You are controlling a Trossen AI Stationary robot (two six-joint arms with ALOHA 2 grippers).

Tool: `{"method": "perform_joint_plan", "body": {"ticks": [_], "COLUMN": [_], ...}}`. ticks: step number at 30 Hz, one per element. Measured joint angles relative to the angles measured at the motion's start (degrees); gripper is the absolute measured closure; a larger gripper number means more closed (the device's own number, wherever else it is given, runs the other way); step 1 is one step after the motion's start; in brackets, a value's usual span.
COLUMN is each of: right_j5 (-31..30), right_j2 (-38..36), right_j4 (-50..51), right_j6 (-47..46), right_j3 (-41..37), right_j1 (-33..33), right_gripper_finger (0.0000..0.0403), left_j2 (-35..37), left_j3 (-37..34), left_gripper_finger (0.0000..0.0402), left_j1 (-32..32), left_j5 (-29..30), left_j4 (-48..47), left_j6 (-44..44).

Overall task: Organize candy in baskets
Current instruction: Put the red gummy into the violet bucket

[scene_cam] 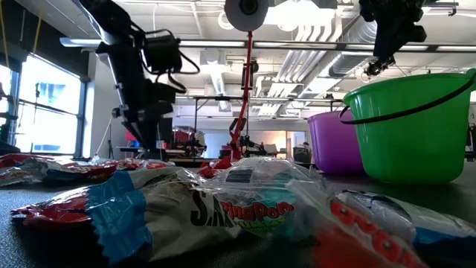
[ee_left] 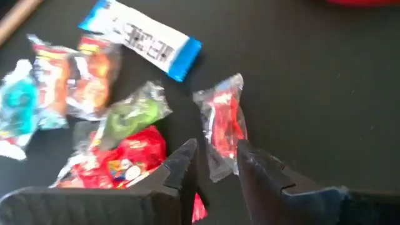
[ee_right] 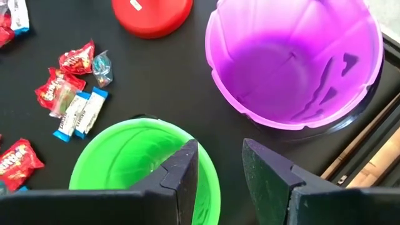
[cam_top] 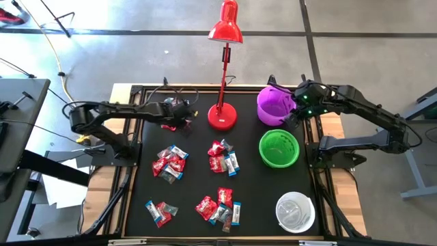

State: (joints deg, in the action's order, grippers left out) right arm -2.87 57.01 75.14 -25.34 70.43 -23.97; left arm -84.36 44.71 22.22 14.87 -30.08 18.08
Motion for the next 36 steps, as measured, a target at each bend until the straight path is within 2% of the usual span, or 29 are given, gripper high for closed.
{"method": "perform_joint_plan", "body": {"ticks": [5, 10, 19, 24, 33, 36], "right_j5": [0.7, 1.4, 2.0, 2.0, 2.0, 2.0], "right_j2": [0.0, 0.0, 0.0, 0.0, 0.0, 0.0], "right_j4": [0.0, -0.4, -5.9, -8.5, -9.0, -9.0], "right_j6": [-1.9, -4.7, -6.2, -6.2, -6.0, -5.2], "right_j3": [0.0, 0.0, 0.0, 0.0, 0.0, 0.0], "right_j1": [0.0, 0.0, 0.0, 0.0, 0.0, 0.0], "right_gripper_finger": [0.0281, 0.0281, 0.0281, 0.0281, 0.0281, 0.0281], "left_j2": [-5.5, -8.6, -10.1, -10.2, -10.2, -9.8], "left_j3": [0.0, 0.1, 0.2, 0.2, 0.2, 0.6], "left_gripper_finger": [0.0267, 0.0243, 0.0235, 0.0269, 0.0386, 0.0394], "left_j1": [0.0, 0.2, 0.2, 0.2, 0.3, 0.3], "left_j5": [-1.4, 0.5, 0.7, 0.4, -2.9, -4.3], "left_j4": [2.5, 4.2, 5.8, 6.1, 6.3, 5.6], "left_j6": [-1.2, -1.3, -1.1, -0.3, 4.0, 6.3]}}
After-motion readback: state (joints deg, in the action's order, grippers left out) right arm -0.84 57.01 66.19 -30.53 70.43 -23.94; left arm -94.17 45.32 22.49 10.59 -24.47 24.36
